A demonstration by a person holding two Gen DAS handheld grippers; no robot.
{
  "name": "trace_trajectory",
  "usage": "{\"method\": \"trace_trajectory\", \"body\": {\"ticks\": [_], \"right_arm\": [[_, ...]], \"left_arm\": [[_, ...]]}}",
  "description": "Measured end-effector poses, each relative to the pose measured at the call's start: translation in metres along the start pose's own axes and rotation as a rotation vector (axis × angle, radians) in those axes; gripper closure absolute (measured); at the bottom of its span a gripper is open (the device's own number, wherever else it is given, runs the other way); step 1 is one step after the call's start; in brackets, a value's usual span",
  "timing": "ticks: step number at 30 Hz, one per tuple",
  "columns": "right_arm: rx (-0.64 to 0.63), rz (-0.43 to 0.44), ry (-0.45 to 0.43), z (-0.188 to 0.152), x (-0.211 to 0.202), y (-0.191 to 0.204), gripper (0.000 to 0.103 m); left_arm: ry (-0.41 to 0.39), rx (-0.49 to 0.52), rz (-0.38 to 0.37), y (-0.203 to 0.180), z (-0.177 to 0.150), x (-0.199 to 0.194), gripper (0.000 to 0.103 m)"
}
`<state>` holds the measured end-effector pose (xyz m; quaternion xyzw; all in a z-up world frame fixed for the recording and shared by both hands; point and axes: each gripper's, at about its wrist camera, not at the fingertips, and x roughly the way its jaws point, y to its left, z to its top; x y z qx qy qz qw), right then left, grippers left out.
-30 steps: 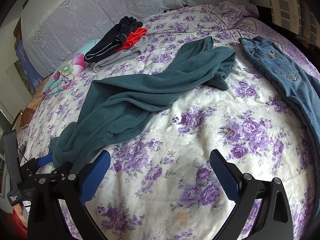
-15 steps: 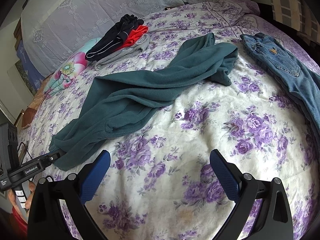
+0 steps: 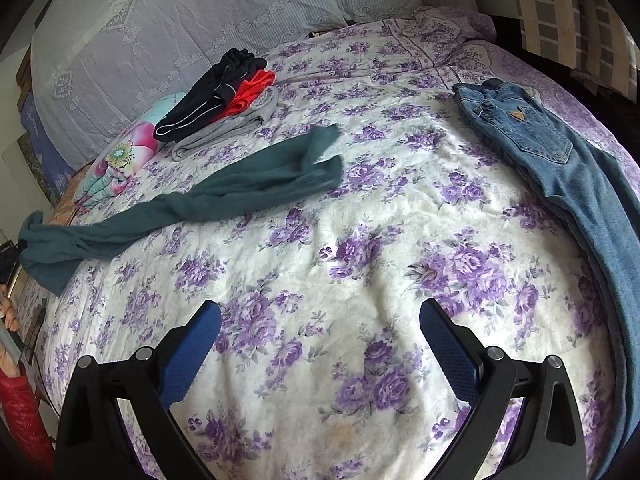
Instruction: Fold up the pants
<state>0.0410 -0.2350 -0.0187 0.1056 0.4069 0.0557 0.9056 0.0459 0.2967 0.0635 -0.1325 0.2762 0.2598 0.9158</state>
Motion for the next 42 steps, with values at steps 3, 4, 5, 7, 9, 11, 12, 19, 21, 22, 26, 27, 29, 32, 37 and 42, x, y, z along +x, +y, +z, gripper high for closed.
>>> {"method": "trace_trajectory", "body": {"ticks": [3, 4, 5, 7, 9, 11, 12, 19, 21, 22, 26, 27, 29, 32, 37, 42], "right_arm": [[-0.025, 0.000, 0.032, 0.014, 0.020, 0.011, 0.003], [-0.034, 0.006, 0.043, 0.020, 0.027, 0.016, 0.003], [-0.039, 0.021, 0.057, 0.026, 0.036, 0.020, 0.004], [-0.034, 0.060, 0.104, 0.038, 0.055, 0.029, 0.004], [-0.002, 0.105, 0.149, 0.045, 0.076, 0.034, 0.004], [0.037, 0.127, 0.186, 0.044, 0.095, 0.038, 0.004], [0.042, 0.117, 0.184, 0.043, 0.101, 0.041, 0.003], [-0.081, 0.087, 0.109, 0.066, 0.119, 0.066, 0.081], [-0.078, 0.167, 0.080, 0.089, 0.115, 0.073, 0.095], [-0.099, 0.172, 0.044, 0.106, 0.112, 0.081, 0.095], [-0.191, 0.153, -0.125, 0.194, 0.108, 0.119, 0.096], [-0.191, 0.139, -0.147, 0.221, 0.115, 0.125, 0.096], [-0.190, 0.055, -0.190, 0.271, 0.137, 0.134, 0.092], [-0.202, -0.115, -0.180, 0.300, 0.160, 0.131, 0.026], [-0.286, -0.051, -0.179, 0.225, 0.134, 0.111, 0.027], [-0.142, 0.016, -0.025, 0.163, 0.138, 0.057, 0.026]], "left_arm": [[0.091, -0.018, 0.004, 0.024, -0.026, 0.025, 0.088], [0.095, -0.018, 0.019, 0.030, -0.034, 0.029, 0.088], [0.097, -0.016, 0.024, 0.034, -0.041, 0.032, 0.088], [0.095, -0.040, 0.004, 0.042, -0.049, 0.035, 0.087], [0.094, -0.055, -0.008, 0.046, -0.053, 0.037, 0.085], [0.088, -0.050, 0.006, 0.049, -0.058, 0.040, 0.079], [0.086, -0.046, 0.013, 0.049, -0.059, 0.042, 0.073], [0.102, -0.067, -0.028, 0.051, -0.063, 0.054, 0.039], [0.099, -0.067, -0.037, 0.050, -0.064, 0.054, 0.033], [0.097, -0.062, -0.037, 0.049, -0.064, 0.054, 0.031], [0.094, -0.031, -0.022, 0.042, -0.065, 0.054, 0.026], [0.097, -0.025, -0.015, 0.041, -0.064, 0.055, 0.025], [0.099, -0.021, -0.003, 0.040, -0.065, 0.056, 0.025], [0.098, -0.025, 0.006, 0.041, -0.065, 0.056, 0.025], [0.103, -0.034, -0.018, 0.043, -0.064, 0.056, 0.018], [0.123, -0.009, -0.018, 0.038, -0.064, 0.061, 0.014]]}}
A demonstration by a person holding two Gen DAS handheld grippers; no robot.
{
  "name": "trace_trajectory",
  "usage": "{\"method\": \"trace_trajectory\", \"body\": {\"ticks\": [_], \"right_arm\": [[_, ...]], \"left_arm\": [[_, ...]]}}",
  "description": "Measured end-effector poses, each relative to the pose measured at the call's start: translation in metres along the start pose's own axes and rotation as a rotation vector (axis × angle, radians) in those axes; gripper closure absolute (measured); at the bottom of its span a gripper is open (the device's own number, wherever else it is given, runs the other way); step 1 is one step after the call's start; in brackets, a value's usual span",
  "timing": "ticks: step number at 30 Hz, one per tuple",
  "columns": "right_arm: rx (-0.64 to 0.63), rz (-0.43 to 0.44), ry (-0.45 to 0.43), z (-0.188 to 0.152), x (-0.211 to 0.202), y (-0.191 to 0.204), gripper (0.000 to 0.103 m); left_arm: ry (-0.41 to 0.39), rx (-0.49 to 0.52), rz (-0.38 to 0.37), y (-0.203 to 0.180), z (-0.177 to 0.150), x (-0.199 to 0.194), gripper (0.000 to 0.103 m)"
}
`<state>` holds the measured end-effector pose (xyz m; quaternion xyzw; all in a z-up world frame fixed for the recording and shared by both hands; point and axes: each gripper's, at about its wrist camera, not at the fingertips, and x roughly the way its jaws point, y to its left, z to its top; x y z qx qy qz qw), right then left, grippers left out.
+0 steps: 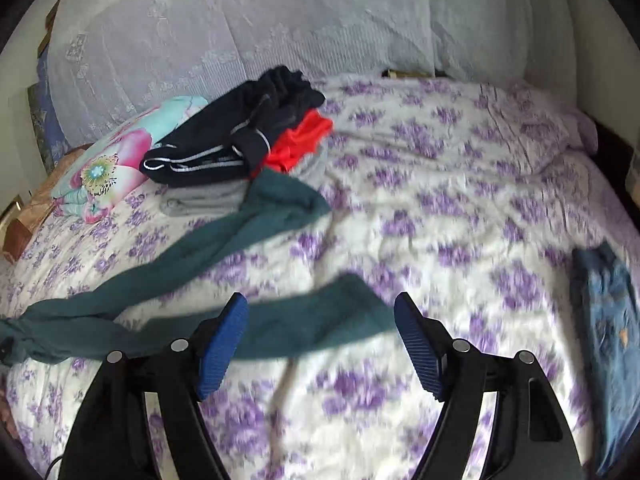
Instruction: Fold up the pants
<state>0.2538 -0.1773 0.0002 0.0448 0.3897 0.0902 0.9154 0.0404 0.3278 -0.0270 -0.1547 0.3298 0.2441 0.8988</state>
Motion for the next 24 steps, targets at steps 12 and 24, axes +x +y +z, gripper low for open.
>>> {"method": "trace_trajectory", "body": {"ticks": [12, 24], "right_arm": [[0.277, 0.255, 0.080, 0.018, 0.070, -0.004, 0.097], [0.295, 0.063, -0.131, -0.088, -0.150, -0.123, 0.097]], "left_arm": [[0.081, 0.055, 0.032, -0.012, 0.003, 0.014, 0.007], [0.124, -0.055, -0.218, 0.019, -0.014, -0.019, 0.023]]}}
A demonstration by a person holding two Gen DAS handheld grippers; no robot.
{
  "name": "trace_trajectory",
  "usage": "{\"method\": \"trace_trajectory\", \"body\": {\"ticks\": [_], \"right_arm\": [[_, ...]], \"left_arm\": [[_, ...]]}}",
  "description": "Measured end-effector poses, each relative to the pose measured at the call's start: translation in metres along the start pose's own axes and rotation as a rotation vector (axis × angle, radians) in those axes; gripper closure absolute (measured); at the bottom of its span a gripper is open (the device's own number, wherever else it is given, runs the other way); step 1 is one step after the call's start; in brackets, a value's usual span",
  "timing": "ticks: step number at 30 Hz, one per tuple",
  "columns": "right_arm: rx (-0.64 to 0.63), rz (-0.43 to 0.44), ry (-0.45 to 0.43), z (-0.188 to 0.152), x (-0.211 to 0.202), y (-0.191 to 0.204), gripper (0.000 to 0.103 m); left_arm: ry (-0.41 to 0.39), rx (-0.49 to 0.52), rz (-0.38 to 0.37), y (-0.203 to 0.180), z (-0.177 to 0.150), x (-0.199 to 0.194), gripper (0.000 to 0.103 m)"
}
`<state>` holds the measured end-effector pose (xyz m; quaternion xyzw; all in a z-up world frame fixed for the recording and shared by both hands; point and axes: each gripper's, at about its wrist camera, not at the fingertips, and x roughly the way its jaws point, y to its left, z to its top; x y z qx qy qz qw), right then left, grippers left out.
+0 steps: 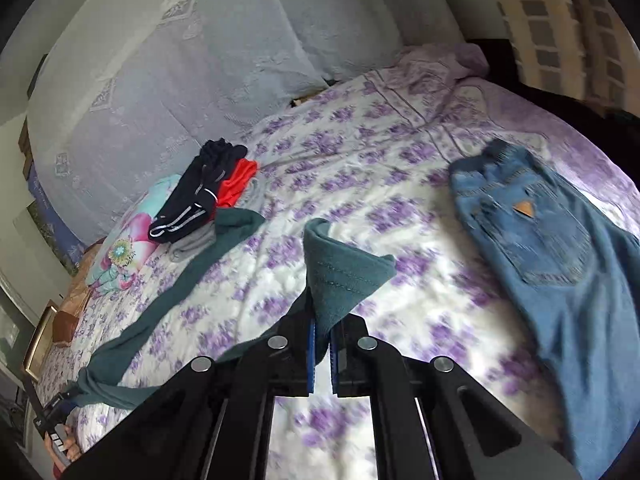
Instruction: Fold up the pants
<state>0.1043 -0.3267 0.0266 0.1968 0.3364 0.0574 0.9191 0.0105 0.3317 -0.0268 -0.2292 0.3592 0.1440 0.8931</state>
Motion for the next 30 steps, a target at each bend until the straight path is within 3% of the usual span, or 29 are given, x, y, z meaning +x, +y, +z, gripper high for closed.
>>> {"method": "trace_trajectory", "body": {"ticks": [4, 7, 10, 14, 18, 22, 25, 27, 28, 30], "right_arm": [[0.004, -0.051, 0.078, -0.036, 0.012, -0.018, 0.096], [0.053, -0.016, 0.079, -0.045, 0.016, -0.022, 0.096], [0.062, -0.012, 0.071, -0.046, 0.017, -0.023, 0.096], [0.070, 0.001, 0.066, -0.047, 0.016, -0.022, 0.093], [0.084, 0.008, 0.076, -0.048, 0.017, -0.024, 0.093], [0.082, 0.017, 0.077, -0.048, 0.015, -0.024, 0.093], [0.076, 0.028, 0.080, -0.049, 0.014, -0.021, 0.093], [0.068, 0.030, 0.082, -0.049, 0.014, -0.019, 0.093], [0.066, 0.032, 0.082, -0.049, 0.013, -0.018, 0.093], [0.066, 0.037, 0.077, -0.048, 0.011, -0.017, 0.093]], "left_arm": [[0.064, 0.004, 0.015, 0.006, -0.010, 0.006, 0.023], [0.041, -0.016, -0.006, 0.007, -0.006, -0.005, 0.023], [0.015, -0.019, -0.040, 0.000, 0.016, -0.019, 0.019], [0.016, -0.081, -0.001, 0.001, 0.052, -0.010, 0.018], [0.117, -0.106, 0.033, -0.002, 0.086, 0.026, 0.018], [0.275, -0.127, 0.077, -0.003, 0.092, 0.068, 0.033], [0.299, -0.107, 0.161, -0.001, 0.088, 0.083, 0.034], [0.314, -0.121, 0.151, 0.002, 0.086, 0.087, 0.038], [0.314, -0.121, 0.140, 0.003, 0.086, 0.087, 0.055], [0.324, -0.099, 0.096, 0.001, 0.086, 0.086, 0.076]]}}
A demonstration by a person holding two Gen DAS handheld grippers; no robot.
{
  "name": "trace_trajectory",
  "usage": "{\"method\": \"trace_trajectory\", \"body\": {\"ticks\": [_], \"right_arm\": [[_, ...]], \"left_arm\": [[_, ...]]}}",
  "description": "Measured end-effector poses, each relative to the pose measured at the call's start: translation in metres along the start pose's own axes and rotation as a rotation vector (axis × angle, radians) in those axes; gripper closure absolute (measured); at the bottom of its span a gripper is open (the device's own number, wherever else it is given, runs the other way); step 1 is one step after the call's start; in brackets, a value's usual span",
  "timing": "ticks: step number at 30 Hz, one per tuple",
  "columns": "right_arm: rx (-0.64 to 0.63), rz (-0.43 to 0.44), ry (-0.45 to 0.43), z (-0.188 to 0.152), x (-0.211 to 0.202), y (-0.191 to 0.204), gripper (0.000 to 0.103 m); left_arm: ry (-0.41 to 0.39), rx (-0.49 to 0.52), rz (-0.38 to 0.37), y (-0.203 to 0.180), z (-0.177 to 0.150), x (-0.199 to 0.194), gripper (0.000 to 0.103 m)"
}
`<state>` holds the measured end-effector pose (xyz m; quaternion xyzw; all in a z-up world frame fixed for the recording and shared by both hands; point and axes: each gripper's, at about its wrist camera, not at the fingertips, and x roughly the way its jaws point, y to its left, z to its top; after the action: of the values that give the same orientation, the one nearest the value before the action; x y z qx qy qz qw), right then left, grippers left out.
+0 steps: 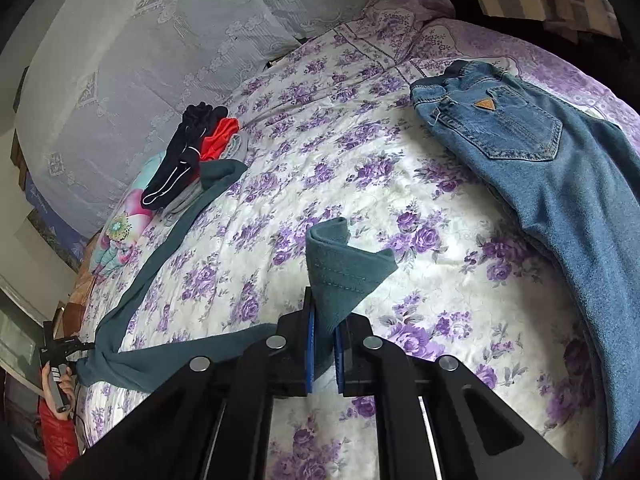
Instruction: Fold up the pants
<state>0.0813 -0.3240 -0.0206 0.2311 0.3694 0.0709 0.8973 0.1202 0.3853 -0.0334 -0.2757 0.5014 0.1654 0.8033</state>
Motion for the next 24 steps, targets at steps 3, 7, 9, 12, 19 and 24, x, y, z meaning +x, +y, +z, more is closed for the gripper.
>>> {"method": "trace_trajectory", "body": {"ticks": [3, 7, 9, 12, 19, 24], "right_arm": [[0.001, 0.000, -0.012, 0.000, -0.004, 0.000, 0.093], [0.017, 0.002, -0.027, 0.001, -0.013, -0.004, 0.093], [0.022, -0.004, -0.029, 0.001, -0.017, -0.008, 0.093], [0.038, -0.005, -0.020, -0.004, -0.023, -0.016, 0.093], [0.069, -0.033, 0.027, -0.028, -0.026, -0.035, 0.093], [0.065, -0.016, 0.013, -0.030, -0.030, -0.031, 0.093]], "left_arm": [[-0.030, 0.032, -0.030, 0.000, -0.008, -0.012, 0.086], [-0.116, 0.058, -0.133, 0.022, -0.035, -0.058, 0.086], [-0.141, 0.058, -0.207, 0.043, -0.053, -0.084, 0.086], [-0.157, 0.023, -0.296, 0.088, -0.090, -0.109, 0.085], [-0.073, -0.095, -0.329, 0.146, -0.162, -0.091, 0.080], [-0.195, -0.126, -0.334, 0.133, -0.170, -0.113, 0.012]]}}
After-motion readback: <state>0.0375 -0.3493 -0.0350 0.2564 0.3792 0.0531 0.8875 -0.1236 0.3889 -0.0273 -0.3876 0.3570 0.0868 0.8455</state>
